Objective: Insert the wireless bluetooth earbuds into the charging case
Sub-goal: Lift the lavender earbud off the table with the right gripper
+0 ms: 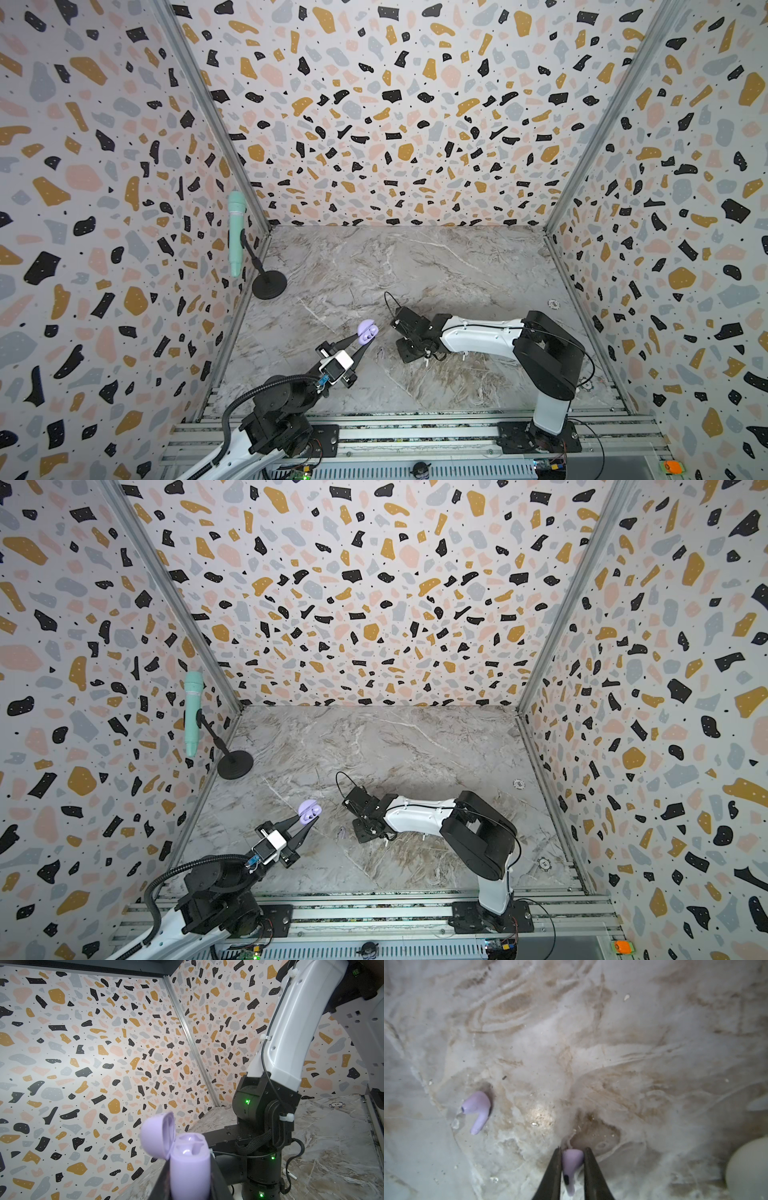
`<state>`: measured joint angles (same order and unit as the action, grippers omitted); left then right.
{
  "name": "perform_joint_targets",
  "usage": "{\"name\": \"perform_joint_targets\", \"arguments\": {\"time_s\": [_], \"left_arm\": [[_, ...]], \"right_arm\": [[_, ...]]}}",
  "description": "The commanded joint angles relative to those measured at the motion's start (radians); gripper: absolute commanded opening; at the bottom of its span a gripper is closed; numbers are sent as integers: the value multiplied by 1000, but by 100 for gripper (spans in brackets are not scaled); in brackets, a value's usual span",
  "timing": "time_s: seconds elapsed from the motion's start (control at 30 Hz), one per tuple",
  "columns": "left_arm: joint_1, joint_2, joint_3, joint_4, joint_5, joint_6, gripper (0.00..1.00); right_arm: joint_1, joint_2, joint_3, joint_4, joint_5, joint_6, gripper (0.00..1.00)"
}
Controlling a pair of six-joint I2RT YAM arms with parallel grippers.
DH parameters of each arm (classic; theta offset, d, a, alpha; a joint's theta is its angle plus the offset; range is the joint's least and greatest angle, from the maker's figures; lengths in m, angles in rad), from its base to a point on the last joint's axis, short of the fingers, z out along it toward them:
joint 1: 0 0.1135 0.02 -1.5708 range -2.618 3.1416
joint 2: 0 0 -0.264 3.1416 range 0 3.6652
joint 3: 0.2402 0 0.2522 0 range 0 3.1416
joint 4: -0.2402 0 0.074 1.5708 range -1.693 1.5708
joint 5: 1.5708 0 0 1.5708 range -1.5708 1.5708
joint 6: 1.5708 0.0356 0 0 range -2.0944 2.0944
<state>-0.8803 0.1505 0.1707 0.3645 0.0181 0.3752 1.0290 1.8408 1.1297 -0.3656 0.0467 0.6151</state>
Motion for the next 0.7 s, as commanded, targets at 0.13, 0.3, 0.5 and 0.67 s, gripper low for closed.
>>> {"name": "perform_joint_targets", "arguments": {"time_s": [0.13, 0.3, 0.5, 0.67], "left_arm": [[-6, -11, -4, 39, 6, 7, 0], [-6, -9, -3, 40, 5, 7, 0], [-6, -5, -4, 40, 8, 8, 0], [-5, 4, -3, 44, 12, 4, 0]], "right_arm": [[-5, -87, -37, 6, 14, 55, 18], [-11, -115, -45, 20, 22, 64, 18], [-17, -144, -60, 43, 22, 74, 17], [-22, -190, -89, 81, 32, 74, 17]]}}
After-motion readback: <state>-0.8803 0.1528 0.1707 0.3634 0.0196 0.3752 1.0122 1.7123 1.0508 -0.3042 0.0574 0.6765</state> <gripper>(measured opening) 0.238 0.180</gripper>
